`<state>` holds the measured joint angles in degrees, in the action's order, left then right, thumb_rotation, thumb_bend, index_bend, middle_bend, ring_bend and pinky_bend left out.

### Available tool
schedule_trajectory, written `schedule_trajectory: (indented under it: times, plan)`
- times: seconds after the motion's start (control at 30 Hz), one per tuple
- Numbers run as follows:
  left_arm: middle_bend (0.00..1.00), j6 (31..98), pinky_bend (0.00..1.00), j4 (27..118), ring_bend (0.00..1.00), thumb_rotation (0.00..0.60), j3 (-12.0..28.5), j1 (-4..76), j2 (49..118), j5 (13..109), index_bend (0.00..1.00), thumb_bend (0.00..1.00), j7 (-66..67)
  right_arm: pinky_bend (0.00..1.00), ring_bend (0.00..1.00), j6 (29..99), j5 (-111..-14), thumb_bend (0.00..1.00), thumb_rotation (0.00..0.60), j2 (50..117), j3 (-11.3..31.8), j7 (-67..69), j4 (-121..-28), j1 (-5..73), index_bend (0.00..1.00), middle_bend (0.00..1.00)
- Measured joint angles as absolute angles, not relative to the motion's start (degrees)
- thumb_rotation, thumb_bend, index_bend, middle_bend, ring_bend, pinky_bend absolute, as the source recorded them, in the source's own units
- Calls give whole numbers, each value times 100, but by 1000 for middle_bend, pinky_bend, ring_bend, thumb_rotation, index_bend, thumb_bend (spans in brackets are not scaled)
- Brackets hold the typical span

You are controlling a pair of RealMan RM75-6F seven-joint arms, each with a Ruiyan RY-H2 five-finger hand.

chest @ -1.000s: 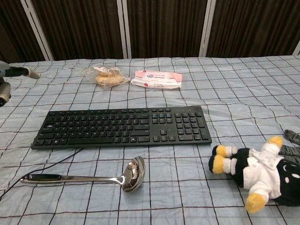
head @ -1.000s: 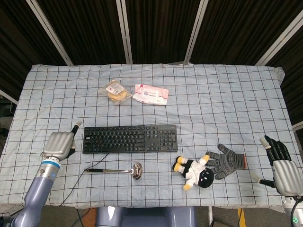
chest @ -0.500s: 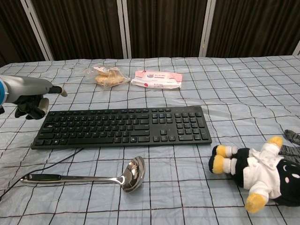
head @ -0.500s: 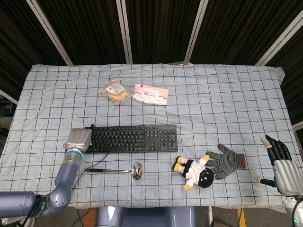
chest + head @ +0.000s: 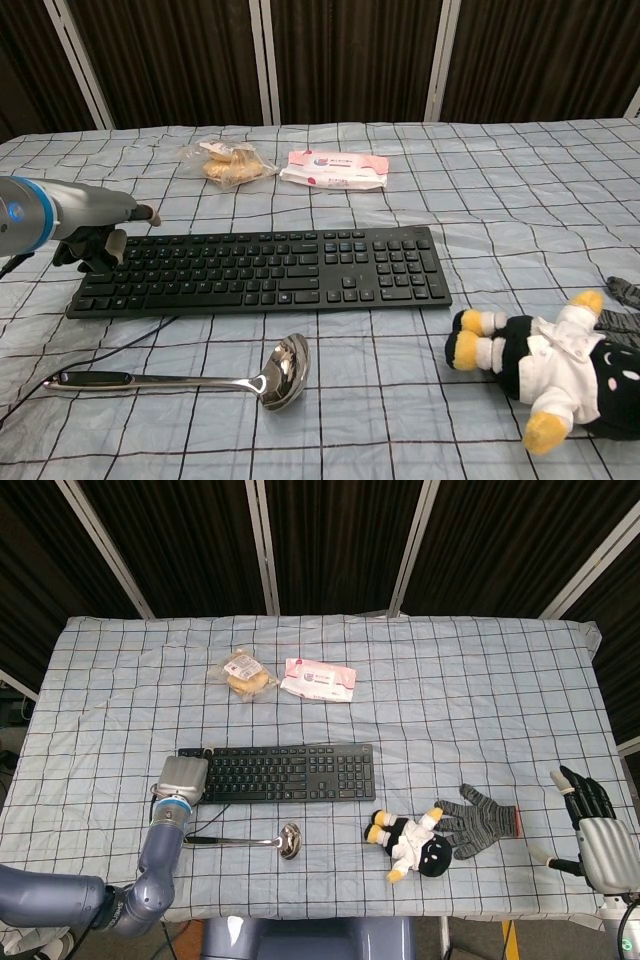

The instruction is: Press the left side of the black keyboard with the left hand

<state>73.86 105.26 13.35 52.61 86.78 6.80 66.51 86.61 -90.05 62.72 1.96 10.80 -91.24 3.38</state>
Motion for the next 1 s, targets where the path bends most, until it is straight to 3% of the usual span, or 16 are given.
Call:
schedule_trajectory:
  times: [1.0]
  plan:
    - [795, 7198, 555, 9975, 738, 600, 1196, 5644, 9140, 358, 0, 1000, 6533, 0, 0, 8661, -9011, 51, 600, 6267, 196, 1128, -9126, 345, 0, 0]
